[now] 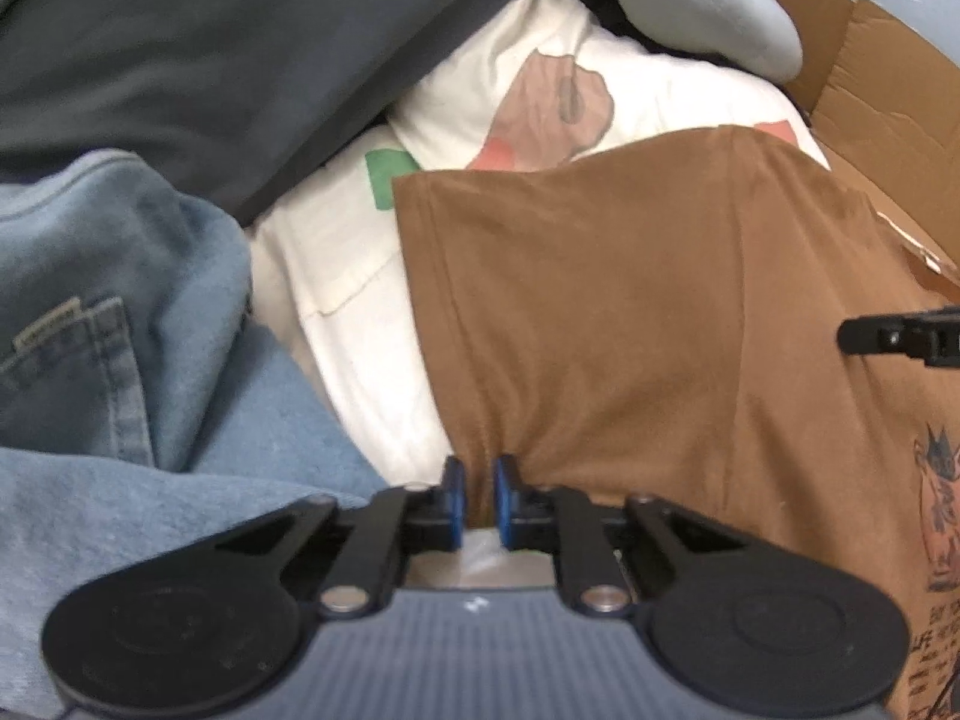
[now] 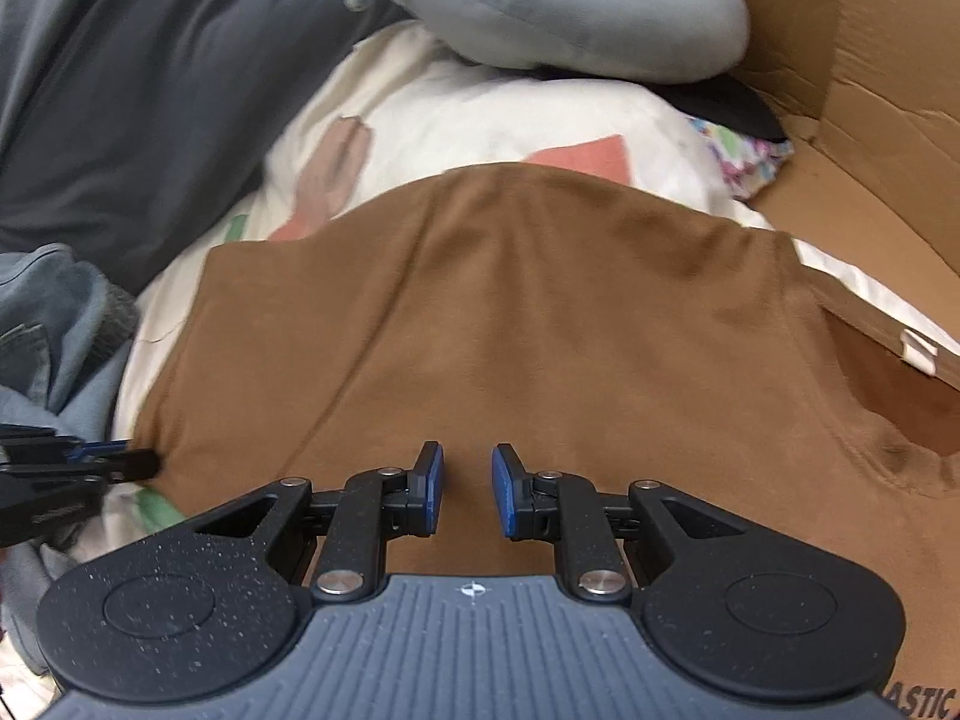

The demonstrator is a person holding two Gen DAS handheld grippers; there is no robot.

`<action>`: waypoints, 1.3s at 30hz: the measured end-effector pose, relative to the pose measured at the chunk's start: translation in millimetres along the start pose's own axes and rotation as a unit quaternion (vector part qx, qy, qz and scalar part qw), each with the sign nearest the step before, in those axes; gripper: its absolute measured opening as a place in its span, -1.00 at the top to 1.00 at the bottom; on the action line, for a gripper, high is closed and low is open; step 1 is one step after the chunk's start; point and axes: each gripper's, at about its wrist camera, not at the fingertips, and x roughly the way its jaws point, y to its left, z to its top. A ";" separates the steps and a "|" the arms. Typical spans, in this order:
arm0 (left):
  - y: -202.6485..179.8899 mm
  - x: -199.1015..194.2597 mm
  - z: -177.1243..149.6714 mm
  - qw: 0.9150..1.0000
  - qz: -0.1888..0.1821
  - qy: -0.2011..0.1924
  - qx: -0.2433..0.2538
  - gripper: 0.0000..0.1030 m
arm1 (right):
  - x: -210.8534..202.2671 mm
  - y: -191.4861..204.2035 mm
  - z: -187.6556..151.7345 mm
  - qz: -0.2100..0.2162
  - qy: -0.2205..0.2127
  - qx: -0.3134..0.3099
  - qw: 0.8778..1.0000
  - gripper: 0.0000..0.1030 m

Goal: Fold clothes

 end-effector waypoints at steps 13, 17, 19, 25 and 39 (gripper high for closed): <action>1.1 -23.9 14.0 1.000 0.014 -0.018 -0.007 0.76 | 16.9 -45.0 53.0 -0.057 -0.056 0.044 0.996 0.52; 4.8 -36.9 22.4 0.999 0.021 -0.033 -0.006 0.70 | 27.9 -53.4 66.1 -0.068 -0.066 0.063 0.993 0.52; 7.0 -39.7 23.5 0.999 0.019 -0.040 -0.015 0.67 | 33.6 -58.2 71.2 -0.075 -0.067 0.070 0.992 0.52; -2.8 -32.7 15.6 0.999 0.002 -0.043 -0.027 0.67 | 43.2 -71.2 87.1 -0.080 -0.071 0.080 0.991 0.52; -35.1 -21.8 -31.7 0.999 0.015 -0.046 0.002 0.28 | -14.3 -92.5 27.2 -0.065 -0.064 0.049 0.995 -0.16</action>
